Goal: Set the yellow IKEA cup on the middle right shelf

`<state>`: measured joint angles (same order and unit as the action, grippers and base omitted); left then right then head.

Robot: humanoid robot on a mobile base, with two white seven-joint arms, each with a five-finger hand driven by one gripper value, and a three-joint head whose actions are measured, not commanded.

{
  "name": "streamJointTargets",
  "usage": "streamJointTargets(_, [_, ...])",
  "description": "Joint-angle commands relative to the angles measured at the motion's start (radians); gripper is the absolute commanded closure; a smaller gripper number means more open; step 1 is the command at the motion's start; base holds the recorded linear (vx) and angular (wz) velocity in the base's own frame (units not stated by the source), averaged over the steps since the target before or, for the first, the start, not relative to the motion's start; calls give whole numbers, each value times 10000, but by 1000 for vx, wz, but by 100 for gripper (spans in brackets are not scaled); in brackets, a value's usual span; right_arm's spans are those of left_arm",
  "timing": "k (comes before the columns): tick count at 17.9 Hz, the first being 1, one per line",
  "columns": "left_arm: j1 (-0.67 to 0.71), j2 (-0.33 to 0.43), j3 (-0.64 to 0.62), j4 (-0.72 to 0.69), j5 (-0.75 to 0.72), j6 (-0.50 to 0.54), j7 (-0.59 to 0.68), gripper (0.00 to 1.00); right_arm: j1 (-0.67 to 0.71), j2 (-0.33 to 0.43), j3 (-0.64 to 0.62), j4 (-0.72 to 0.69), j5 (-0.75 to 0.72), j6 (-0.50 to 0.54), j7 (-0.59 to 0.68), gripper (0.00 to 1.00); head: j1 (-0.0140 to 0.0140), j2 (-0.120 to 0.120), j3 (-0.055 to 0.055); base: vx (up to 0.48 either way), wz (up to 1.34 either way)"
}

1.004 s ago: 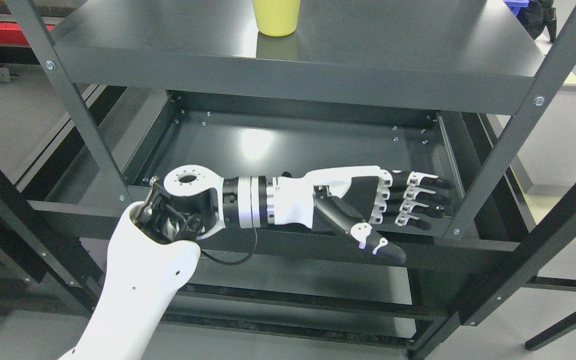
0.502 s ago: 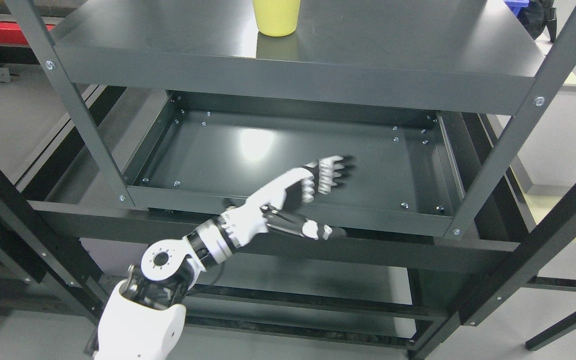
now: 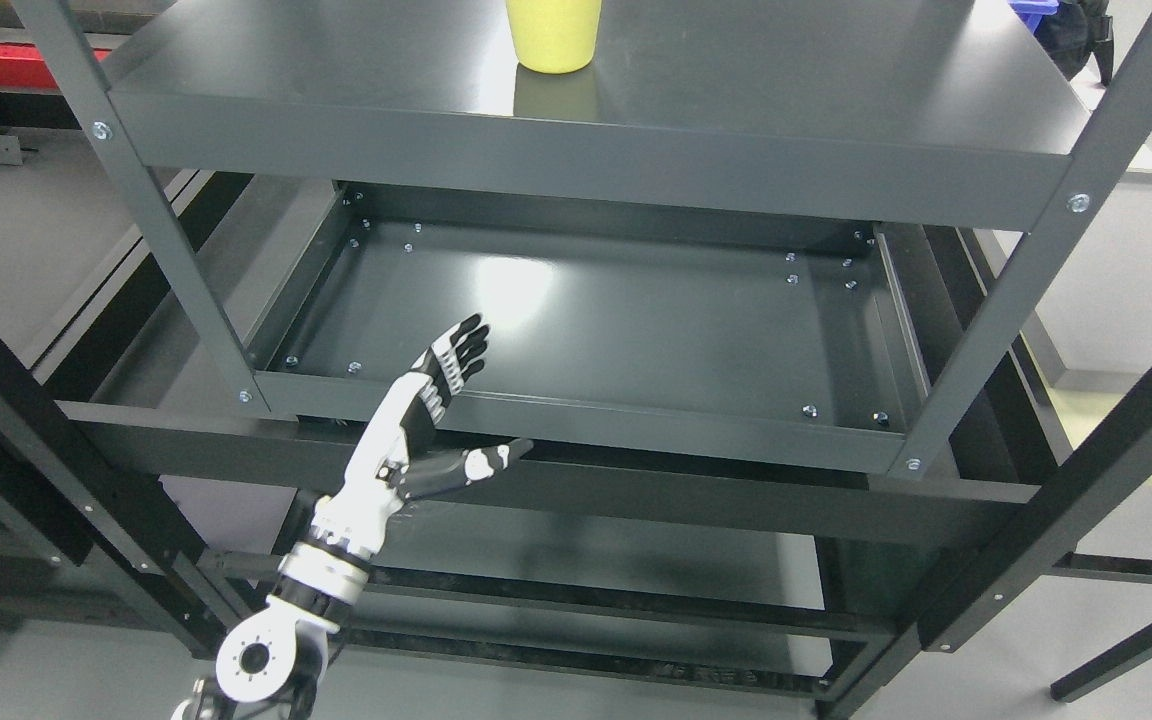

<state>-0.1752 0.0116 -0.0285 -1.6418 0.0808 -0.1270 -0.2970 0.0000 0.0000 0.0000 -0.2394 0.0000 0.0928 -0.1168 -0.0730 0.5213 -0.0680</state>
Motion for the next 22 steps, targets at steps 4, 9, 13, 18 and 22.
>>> streamJointTargets(4, [1138, 59, 2033, -639, -179, -64, 255, 1, 138, -175, 169, 1, -245, 7, 2, 1, 0, 0, 0, 0, 0])
streamJointTargets(9, [1092, 59, 2371, -1190, -118, 655, 592, 1, 138, -175, 169, 1, -245, 7, 2, 1, 0, 0, 0, 0, 0])
streamJointTargets(13, [925, 59, 2554, -1330, -118, 1235, 639, 1, 138, -175, 169, 1, -245, 7, 2, 1, 0, 0, 0, 0, 0])
streamJointTargets(18, [509, 59, 2632, -1330, -118, 1807, 623, 1, 138, -175, 169, 1, -245, 7, 2, 1, 0, 0, 0, 0, 0])
streamJointTargets(22, [509, 59, 2647, -1314, -133, 1807, 608, 1, 138, -175, 169, 1, -245, 7, 2, 1, 0, 0, 0, 0, 0])
